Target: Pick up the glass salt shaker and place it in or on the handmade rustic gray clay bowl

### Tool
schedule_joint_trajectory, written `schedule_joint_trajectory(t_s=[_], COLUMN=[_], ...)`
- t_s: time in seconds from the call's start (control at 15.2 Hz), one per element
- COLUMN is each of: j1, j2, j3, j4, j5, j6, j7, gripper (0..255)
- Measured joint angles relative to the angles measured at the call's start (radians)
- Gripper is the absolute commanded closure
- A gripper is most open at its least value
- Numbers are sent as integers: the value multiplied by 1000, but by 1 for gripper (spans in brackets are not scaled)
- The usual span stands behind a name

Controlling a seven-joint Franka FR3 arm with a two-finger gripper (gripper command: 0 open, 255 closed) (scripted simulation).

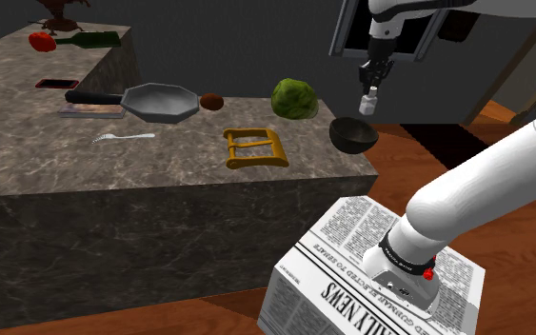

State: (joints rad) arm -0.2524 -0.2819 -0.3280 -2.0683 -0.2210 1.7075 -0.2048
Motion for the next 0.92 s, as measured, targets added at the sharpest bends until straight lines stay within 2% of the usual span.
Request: schedule_joint_trajectory(t_s=[0.92], j1=[-4], j2=[22], j3=[-13], j4=[-154], j5=[-7], j6=[174], j7=[21], gripper=[255])
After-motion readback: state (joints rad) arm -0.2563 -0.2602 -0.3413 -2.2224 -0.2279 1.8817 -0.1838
